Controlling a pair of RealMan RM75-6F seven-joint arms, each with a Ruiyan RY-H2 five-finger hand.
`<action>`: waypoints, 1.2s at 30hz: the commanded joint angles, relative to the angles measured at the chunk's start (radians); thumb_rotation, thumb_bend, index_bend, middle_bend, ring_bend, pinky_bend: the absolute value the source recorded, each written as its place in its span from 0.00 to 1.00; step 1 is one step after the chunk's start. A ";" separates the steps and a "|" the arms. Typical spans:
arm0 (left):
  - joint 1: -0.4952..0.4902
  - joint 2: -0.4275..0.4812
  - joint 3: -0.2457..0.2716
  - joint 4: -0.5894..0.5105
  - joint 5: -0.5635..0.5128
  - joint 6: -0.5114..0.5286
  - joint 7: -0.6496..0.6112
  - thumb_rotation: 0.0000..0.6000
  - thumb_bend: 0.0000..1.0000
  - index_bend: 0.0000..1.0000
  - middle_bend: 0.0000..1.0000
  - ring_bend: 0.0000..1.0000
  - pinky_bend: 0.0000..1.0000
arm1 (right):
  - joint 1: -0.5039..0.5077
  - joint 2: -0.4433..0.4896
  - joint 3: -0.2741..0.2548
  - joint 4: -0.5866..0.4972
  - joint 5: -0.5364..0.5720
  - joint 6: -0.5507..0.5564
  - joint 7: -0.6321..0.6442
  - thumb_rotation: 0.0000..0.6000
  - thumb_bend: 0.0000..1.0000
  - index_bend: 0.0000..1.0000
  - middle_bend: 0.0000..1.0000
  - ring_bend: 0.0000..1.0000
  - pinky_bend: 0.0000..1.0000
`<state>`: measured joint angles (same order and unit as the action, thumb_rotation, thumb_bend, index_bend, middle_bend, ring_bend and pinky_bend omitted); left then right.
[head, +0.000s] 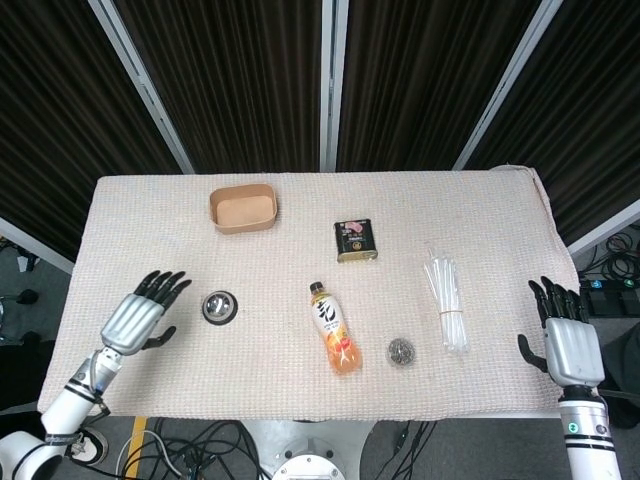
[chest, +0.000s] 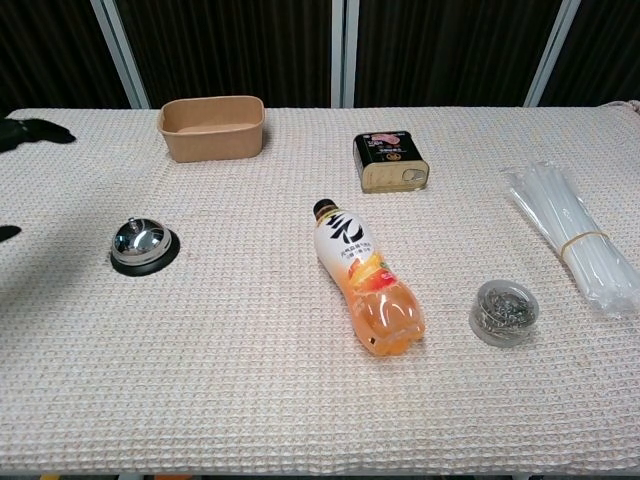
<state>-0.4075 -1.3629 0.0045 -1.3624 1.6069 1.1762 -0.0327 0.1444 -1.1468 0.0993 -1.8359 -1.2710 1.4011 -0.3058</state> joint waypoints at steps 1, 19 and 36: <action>-0.028 -0.038 0.003 0.005 0.002 -0.035 -0.001 1.00 0.38 0.00 0.00 0.00 0.04 | 0.000 -0.004 -0.008 -0.001 -0.001 -0.006 -0.005 1.00 0.29 0.00 0.00 0.00 0.00; -0.119 -0.191 0.003 0.126 -0.026 -0.148 0.002 1.00 0.40 0.00 0.00 0.00 0.05 | -0.002 0.008 0.005 -0.007 0.013 -0.002 0.011 1.00 0.29 0.00 0.00 0.00 0.00; -0.137 -0.302 0.031 0.300 -0.037 -0.172 -0.149 1.00 0.40 0.00 0.00 0.00 0.05 | 0.000 0.019 0.014 -0.003 0.031 -0.013 0.032 1.00 0.29 0.00 0.00 0.00 0.00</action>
<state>-0.5445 -1.6560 0.0264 -1.0729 1.5729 1.0161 -0.1678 0.1438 -1.1277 0.1136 -1.8391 -1.2409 1.3889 -0.2731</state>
